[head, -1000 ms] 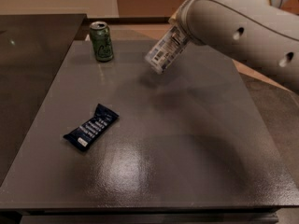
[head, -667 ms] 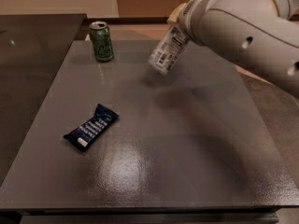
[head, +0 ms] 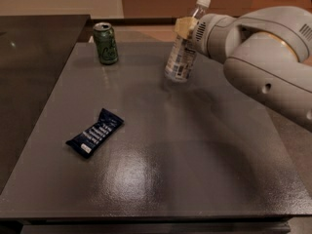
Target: Place blue plastic bottle upright
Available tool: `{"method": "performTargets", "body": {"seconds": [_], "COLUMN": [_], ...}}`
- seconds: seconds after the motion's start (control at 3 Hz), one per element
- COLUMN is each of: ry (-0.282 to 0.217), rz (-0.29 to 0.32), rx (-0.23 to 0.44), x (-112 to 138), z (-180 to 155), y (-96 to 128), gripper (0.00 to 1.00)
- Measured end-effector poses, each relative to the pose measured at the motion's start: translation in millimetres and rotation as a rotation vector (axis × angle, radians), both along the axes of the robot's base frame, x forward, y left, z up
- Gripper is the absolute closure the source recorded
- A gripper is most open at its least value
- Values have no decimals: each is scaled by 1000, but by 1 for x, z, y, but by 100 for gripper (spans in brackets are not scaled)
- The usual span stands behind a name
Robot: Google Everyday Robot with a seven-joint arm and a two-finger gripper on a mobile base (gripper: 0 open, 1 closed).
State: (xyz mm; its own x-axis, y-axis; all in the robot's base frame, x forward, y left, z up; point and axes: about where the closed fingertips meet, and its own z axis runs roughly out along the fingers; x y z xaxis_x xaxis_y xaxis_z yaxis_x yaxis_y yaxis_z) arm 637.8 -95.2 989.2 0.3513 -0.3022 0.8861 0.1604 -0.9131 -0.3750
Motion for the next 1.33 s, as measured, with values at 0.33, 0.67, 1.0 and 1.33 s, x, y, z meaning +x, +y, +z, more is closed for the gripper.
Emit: {"method": "performTargets", "body": {"seconds": [0.33,0.67,1.0,1.33], "ry": [-127,-225,-305,-368], "rz": [109,196,257,286], "rx": [-65,-110,-168,-222], "x": [-2,-7,-10,-10], "z": [8,12,8,-3], "y": [8,13,15,12], "gripper": [100,100,100,100]}}
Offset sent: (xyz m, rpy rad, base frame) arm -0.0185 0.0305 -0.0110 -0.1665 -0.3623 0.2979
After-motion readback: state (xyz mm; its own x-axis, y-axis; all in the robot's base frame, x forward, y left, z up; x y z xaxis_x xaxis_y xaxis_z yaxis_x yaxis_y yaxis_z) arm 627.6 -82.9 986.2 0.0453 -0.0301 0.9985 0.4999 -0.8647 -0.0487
